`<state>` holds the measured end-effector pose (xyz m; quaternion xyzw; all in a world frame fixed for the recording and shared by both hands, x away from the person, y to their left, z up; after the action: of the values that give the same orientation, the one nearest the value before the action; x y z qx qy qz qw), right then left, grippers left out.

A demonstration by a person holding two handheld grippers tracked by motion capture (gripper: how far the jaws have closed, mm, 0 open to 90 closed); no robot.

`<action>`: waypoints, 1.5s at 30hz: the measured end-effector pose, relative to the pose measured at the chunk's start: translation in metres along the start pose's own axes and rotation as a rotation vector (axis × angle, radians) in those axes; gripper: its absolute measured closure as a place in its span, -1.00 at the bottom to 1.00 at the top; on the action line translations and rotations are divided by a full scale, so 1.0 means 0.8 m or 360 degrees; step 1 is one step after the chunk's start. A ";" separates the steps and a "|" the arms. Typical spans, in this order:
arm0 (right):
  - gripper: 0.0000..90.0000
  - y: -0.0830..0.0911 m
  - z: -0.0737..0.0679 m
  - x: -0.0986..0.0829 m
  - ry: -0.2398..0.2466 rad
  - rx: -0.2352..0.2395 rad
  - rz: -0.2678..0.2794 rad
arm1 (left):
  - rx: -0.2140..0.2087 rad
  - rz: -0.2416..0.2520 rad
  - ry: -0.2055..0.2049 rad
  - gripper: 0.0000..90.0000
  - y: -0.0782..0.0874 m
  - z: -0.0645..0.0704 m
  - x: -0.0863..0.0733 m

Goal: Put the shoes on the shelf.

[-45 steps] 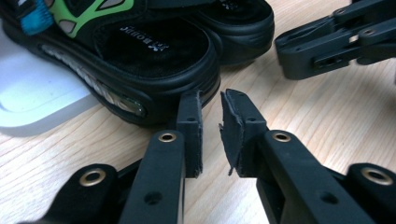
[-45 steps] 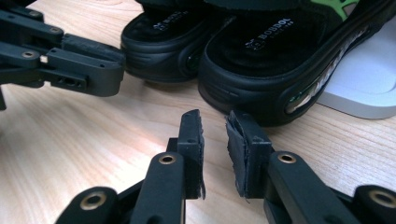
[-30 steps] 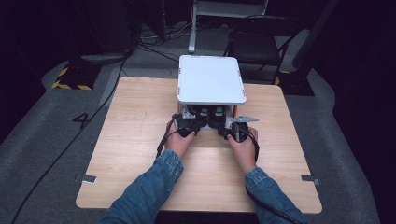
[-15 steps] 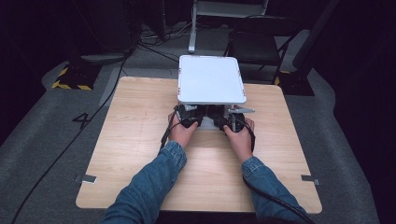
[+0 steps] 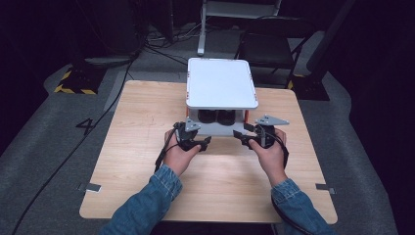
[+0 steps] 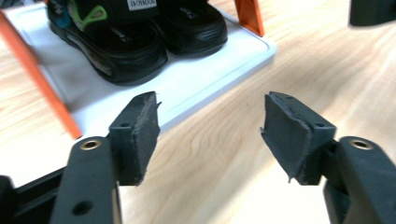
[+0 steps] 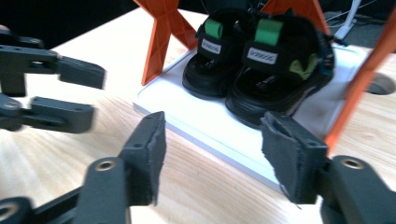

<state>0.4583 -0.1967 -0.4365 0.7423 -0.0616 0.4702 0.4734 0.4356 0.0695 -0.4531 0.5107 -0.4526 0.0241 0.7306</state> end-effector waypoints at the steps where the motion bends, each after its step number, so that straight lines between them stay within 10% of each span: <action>1: -0.18 0.008 0.001 -0.002 0.0006 0.0002 0.0013 | -0.0005 0.0002 -0.0001 -0.29 0.009 0.001 -0.002; 13: -0.66 0.091 0.017 -0.024 0.0082 0.0095 -0.0044 | -0.0012 0.0006 -0.0090 -0.61 0.102 -0.022 -0.036; 23: -0.63 0.134 0.057 -0.060 0.0032 -0.0067 -0.0223 | 0.0119 -0.0189 -0.0012 -0.62 0.138 -0.079 -0.085; 36: -0.65 0.113 0.103 -0.113 -0.0027 -0.0173 -0.0354 | 0.0135 -0.0445 0.0085 -0.61 0.119 -0.116 -0.132; 45: -0.65 0.083 0.115 -0.134 0.0020 -0.0144 -0.0414 | 0.0093 -0.0451 0.0082 -0.61 0.094 -0.133 -0.154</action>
<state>0.4221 -0.3407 -0.4849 0.7190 0.0169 0.4063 0.5636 0.3931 0.2397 -0.4903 0.5897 -0.3563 -0.0529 0.7229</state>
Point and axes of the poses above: each handheld gripper's, and its own axes: y roughly backward along the jaws, x roughly out of its top, z roughly to its right, the point moved 2 cm from there along -y, roughly forward along the jaws, and after that the axes turned 12 degrees about -z, right-handed, at the moved point
